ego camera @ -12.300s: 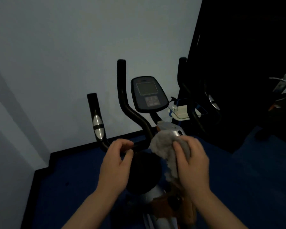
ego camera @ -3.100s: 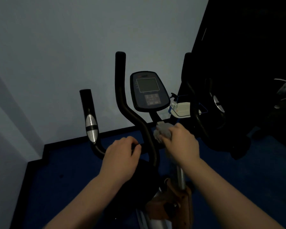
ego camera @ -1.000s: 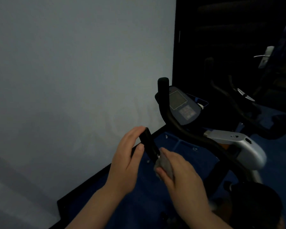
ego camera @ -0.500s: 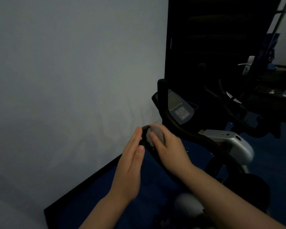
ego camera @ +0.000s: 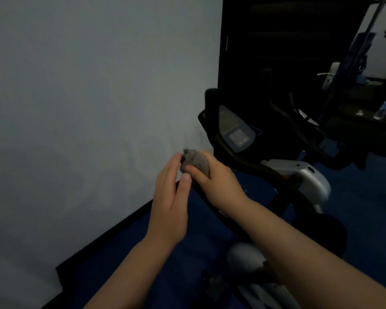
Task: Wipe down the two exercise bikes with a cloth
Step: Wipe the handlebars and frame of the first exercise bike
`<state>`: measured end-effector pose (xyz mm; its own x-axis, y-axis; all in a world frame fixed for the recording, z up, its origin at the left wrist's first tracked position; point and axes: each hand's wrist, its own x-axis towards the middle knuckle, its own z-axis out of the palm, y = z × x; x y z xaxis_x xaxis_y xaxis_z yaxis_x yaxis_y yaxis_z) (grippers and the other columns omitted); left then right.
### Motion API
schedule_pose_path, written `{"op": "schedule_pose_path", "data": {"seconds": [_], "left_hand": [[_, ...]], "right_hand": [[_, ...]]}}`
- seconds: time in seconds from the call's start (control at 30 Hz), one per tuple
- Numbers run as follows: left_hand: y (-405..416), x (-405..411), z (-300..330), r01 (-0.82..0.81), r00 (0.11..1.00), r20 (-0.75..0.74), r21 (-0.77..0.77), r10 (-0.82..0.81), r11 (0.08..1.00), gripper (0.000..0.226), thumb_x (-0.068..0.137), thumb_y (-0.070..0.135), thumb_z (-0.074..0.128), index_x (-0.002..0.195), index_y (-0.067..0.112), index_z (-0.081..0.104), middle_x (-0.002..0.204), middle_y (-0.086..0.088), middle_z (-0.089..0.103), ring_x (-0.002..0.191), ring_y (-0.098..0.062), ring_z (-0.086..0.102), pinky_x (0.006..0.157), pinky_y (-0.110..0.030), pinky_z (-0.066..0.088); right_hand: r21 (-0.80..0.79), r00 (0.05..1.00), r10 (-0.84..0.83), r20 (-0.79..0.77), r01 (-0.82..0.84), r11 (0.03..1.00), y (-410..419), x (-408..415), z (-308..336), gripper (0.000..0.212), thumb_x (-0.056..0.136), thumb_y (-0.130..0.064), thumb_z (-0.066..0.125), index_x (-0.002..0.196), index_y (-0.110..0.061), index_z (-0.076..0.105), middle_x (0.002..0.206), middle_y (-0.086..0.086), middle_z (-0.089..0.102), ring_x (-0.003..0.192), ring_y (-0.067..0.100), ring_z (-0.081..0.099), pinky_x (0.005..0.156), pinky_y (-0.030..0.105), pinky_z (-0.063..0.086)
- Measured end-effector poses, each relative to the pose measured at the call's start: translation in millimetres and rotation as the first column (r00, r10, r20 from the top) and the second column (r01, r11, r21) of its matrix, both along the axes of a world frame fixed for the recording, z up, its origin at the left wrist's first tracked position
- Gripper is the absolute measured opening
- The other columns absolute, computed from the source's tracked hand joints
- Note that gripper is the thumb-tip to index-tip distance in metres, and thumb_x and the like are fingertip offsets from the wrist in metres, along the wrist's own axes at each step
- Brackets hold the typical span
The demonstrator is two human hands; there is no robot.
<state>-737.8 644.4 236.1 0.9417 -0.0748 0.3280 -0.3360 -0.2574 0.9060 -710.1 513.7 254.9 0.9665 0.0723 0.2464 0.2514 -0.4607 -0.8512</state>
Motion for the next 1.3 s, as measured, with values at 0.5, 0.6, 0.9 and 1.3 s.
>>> {"op": "schedule_pose_path", "data": {"seconds": [0.5, 0.6, 0.9, 1.3], "left_hand": [[-35, 6, -27, -0.121, 0.939, 0.341, 0.43, -0.037, 0.894, 0.049, 0.1, 0.036, 0.027, 0.147, 0.022, 0.03, 0.158, 0.009, 0.019, 0.148, -0.008, -0.006, 0.12, -0.041, 0.009], [-45, 5, -37, -0.181, 0.936, 0.353, 0.499, -0.008, 0.847, 0.049, 0.099, 0.034, 0.028, 0.146, 0.019, 0.033, 0.159, 0.007, 0.016, 0.147, -0.011, -0.013, 0.119, -0.04, 0.008], [-66, -5, -41, -0.32, 0.924, 0.34, 0.438, 0.176, 0.84, 0.045, 0.1, 0.028, 0.029, 0.143, 0.017, 0.038, 0.158, 0.005, 0.016, 0.146, -0.007, -0.013, 0.119, -0.04, 0.007], [-88, -19, -34, -0.449, 0.889, 0.301, 0.424, 0.345, 0.786, 0.046, 0.099, 0.023, 0.027, 0.142, 0.013, 0.04, 0.154, 0.009, 0.018, 0.147, -0.01, -0.004, 0.119, -0.032, 0.005]], "right_hand": [[-0.359, 0.879, 0.233, -0.416, -0.394, 0.846, -72, -46, -2, 0.038, 0.091, -0.047, 0.053, 0.122, -0.029, 0.042, 0.106, 0.0, 0.064, 0.094, 0.015, 0.061, 0.085, 0.035, 0.05], [-0.538, 0.813, 0.286, -0.507, -0.558, 0.632, -111, -49, 8, 0.04, 0.088, -0.045, 0.059, 0.124, -0.032, 0.047, 0.112, -0.004, 0.062, 0.098, 0.012, 0.058, 0.087, 0.034, 0.047], [-0.476, 0.694, 0.467, -0.548, -0.718, 0.508, -120, -28, -1, 0.032, 0.089, -0.041, 0.059, 0.113, -0.025, 0.048, 0.1, -0.008, 0.056, 0.09, 0.008, 0.055, 0.077, 0.025, 0.042], [-0.493, 0.569, 0.584, -0.579, -0.815, 0.305, -132, -7, -3, 0.055, 0.087, -0.045, 0.06, 0.132, -0.025, 0.035, 0.118, -0.001, 0.053, 0.103, 0.017, 0.054, 0.09, 0.037, 0.046]]}}
